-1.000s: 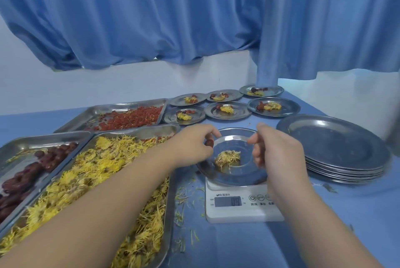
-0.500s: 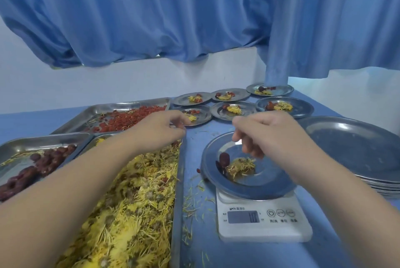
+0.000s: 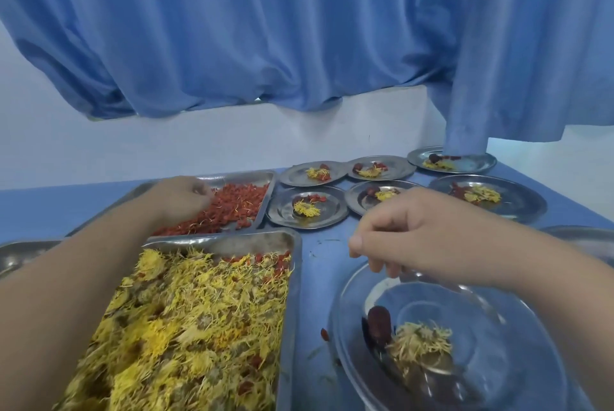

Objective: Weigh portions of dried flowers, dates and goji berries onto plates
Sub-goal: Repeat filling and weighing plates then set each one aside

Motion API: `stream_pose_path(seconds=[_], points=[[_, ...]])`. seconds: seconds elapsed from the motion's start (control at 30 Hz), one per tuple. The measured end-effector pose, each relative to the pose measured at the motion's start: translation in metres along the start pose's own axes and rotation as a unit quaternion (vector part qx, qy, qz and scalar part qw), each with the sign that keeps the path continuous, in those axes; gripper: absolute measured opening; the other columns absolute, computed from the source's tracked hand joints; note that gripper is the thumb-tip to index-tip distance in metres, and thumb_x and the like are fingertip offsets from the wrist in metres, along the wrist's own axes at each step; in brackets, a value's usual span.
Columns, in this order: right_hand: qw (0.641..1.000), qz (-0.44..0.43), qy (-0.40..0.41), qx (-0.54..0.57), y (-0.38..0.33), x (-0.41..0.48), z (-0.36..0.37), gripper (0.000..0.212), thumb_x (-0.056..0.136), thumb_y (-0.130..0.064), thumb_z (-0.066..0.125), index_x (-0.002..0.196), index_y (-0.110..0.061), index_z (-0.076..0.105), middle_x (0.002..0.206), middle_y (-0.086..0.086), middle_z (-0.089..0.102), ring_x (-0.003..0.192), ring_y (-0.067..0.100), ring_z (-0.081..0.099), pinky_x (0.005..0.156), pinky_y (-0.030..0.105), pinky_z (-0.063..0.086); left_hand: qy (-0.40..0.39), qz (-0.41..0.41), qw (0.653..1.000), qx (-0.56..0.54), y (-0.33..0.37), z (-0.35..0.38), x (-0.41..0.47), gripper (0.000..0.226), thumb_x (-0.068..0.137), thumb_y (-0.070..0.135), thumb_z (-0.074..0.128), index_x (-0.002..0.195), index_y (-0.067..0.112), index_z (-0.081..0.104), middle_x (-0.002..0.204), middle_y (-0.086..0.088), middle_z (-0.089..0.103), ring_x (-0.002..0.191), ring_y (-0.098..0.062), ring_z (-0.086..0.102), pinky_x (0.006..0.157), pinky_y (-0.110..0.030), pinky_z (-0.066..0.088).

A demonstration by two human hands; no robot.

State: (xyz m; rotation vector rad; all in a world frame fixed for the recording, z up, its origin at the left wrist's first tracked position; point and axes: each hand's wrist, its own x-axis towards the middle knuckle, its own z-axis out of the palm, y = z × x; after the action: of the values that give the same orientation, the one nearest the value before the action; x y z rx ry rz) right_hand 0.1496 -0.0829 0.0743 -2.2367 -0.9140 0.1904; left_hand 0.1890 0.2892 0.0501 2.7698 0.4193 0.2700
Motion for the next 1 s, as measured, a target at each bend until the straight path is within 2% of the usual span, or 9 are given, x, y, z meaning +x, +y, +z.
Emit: stream_pose_path(seconds=[0.13, 0.23, 0.3, 0.37, 0.47, 0.63, 0.8, 0.87, 1.0], points=[[1.000, 0.006, 0.019, -0.013, 0.010, 0.002, -0.007, 0.030, 0.079, -0.053, 0.054, 0.080, -0.029, 0.071, 0.074, -0.016, 0.070, 0.064, -0.001, 0.066, 0.060, 0.026, 0.058, -0.023, -0.021, 0.999, 0.022, -0.016, 0.024, 0.026, 0.026, 0.095, 0.024, 0.050, 0.073, 0.013, 0.059, 0.071, -0.008, 0.062, 0.066, -0.019, 0.051, 0.067, -0.033, 0.041], [0.999, 0.016, 0.031, -0.009, 0.014, 0.004, -0.008, 0.032, 0.076, -0.050, 0.054, 0.079, -0.025, 0.072, 0.072, -0.013, 0.069, 0.061, 0.003, 0.065, 0.064, 0.042, 0.060, -0.035, -0.027, 0.999, 0.014, -0.019, 0.034, 0.039, 0.024, 0.094, 0.020, 0.051, 0.070, 0.018, 0.056, 0.060, -0.005, 0.049, 0.056, -0.017, 0.043, 0.056, -0.030, 0.037], [0.999, 0.021, 0.039, -0.005, 0.017, 0.007, -0.007, 0.030, 0.076, -0.048, 0.055, 0.077, -0.023, 0.072, 0.071, -0.010, 0.069, 0.061, 0.007, 0.065, 0.064, 0.046, 0.059, -0.057, -0.034, 0.998, -0.016, -0.017, 0.038, 0.044, 0.025, 0.094, 0.018, 0.049, 0.070, 0.017, 0.052, 0.056, -0.003, 0.041, 0.051, -0.016, 0.038, 0.048, -0.025, 0.038], [0.999, 0.021, 0.043, -0.005, 0.019, 0.009, -0.006, 0.030, 0.075, -0.048, 0.056, 0.077, -0.023, 0.072, 0.071, -0.009, 0.069, 0.061, 0.009, 0.065, 0.066, 0.045, 0.059, -0.072, -0.035, 0.997, 0.001, -0.011, 0.042, 0.048, 0.028, 0.094, 0.018, 0.047, 0.066, 0.015, 0.048, 0.055, -0.001, 0.038, 0.048, -0.016, 0.034, 0.047, -0.024, 0.037], [0.999, 0.018, 0.049, -0.010, 0.022, 0.011, -0.006, 0.033, 0.075, -0.048, 0.055, 0.077, -0.019, 0.071, 0.072, -0.006, 0.069, 0.063, 0.013, 0.065, 0.065, 0.042, 0.058, -0.078, -0.065, 0.992, 0.071, -0.003, 0.045, 0.052, 0.034, 0.095, 0.020, 0.048, 0.061, 0.013, 0.049, 0.058, -0.002, 0.046, 0.052, -0.017, 0.040, 0.053, -0.027, 0.036], [0.998, 0.011, 0.053, -0.029, 0.025, 0.010, -0.007, 0.035, 0.076, -0.051, 0.054, 0.078, -0.019, 0.070, 0.073, -0.004, 0.069, 0.064, 0.016, 0.065, 0.064, 0.036, 0.054, -0.138, -0.108, 0.974, 0.144, -0.003, 0.049, 0.055, 0.025, 0.097, 0.029, 0.050, 0.091, 0.010, 0.066, 0.093, -0.007, 0.063, 0.079, -0.018, 0.056, 0.076, -0.031, 0.042], [0.997, 0.011, 0.064, -0.048, 0.026, 0.011, -0.007, 0.031, 0.075, -0.054, 0.052, 0.078, -0.029, 0.071, 0.069, -0.016, 0.067, 0.061, 0.005, 0.062, 0.061, 0.025, 0.053, -0.181, -0.087, 0.975, 0.095, 0.001, 0.048, 0.053, 0.031, 0.094, 0.038, 0.055, 0.095, 0.010, 0.069, 0.095, -0.006, 0.066, 0.086, -0.023, 0.061, 0.094, -0.041, 0.047], [0.996, 0.010, 0.067, -0.053, 0.026, 0.011, -0.007, 0.030, 0.075, -0.055, 0.052, 0.077, -0.031, 0.070, 0.068, -0.020, 0.067, 0.060, 0.002, 0.061, 0.059, 0.022, 0.051, -0.194, -0.080, 0.974, 0.081, 0.001, 0.044, 0.052, 0.034, 0.094, 0.039, 0.056, 0.095, 0.009, 0.072, 0.091, -0.008, 0.070, 0.083, -0.025, 0.064, 0.091, -0.041, 0.049], [0.995, 0.002, 0.073, -0.060, 0.027, 0.012, -0.006, 0.027, 0.076, -0.053, 0.053, 0.074, -0.033, 0.069, 0.068, -0.018, 0.066, 0.058, 0.000, 0.060, 0.056, 0.016, 0.047, -0.221, -0.073, 0.969, 0.087, -0.001, 0.043, 0.054, 0.021, 0.091, 0.025, 0.061, 0.095, 0.010, 0.074, 0.074, -0.002, 0.068, 0.056, -0.019, 0.054, 0.067, -0.033, 0.051]])
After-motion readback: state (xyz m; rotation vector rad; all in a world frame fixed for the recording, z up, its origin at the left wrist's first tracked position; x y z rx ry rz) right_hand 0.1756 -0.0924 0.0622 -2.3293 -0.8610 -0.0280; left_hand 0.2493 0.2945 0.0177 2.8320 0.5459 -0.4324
